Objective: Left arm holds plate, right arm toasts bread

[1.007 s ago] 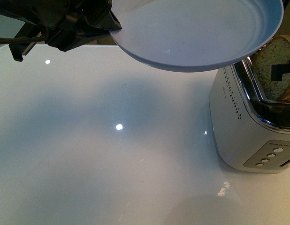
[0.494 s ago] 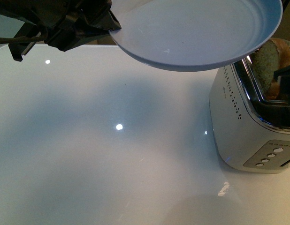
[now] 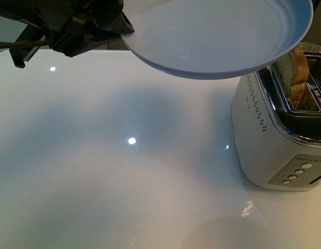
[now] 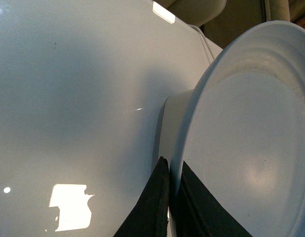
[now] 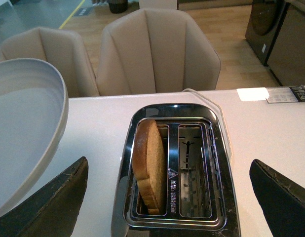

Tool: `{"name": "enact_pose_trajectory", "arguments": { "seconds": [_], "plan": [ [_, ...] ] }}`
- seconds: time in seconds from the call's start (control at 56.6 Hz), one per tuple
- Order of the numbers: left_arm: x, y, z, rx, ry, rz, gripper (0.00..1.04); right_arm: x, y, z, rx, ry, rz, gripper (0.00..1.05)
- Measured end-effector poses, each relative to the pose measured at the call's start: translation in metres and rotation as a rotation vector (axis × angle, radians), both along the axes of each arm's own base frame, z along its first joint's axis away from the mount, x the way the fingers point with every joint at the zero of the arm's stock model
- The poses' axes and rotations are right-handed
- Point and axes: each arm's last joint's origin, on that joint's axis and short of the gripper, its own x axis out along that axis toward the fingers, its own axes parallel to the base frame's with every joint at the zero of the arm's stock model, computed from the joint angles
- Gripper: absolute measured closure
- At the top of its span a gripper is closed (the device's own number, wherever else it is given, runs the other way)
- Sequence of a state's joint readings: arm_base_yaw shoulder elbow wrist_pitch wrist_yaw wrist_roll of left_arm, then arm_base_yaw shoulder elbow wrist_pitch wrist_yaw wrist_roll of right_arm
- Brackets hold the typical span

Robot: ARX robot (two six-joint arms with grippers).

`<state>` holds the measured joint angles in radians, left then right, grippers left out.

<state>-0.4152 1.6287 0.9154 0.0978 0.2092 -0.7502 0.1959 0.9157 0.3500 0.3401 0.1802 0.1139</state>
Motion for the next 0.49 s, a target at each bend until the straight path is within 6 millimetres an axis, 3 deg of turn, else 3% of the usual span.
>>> {"name": "enact_pose_trajectory", "arguments": {
  "seconds": [0.141,0.283,0.494],
  "plan": [
    [0.000,0.000,0.000,0.000,0.000,0.000,1.01,0.000,0.000,-0.005,-0.013,-0.030,-0.003,0.13],
    [0.000,0.000,0.000,0.000,0.000,0.000,1.01,-0.013,-0.008,-0.013,-0.041,-0.205,0.002,0.37],
    [0.000,0.000,0.000,0.000,0.001,0.000,1.01,-0.030,-0.017,-0.024,-0.060,-0.209,0.000,0.73]
  ]
}}
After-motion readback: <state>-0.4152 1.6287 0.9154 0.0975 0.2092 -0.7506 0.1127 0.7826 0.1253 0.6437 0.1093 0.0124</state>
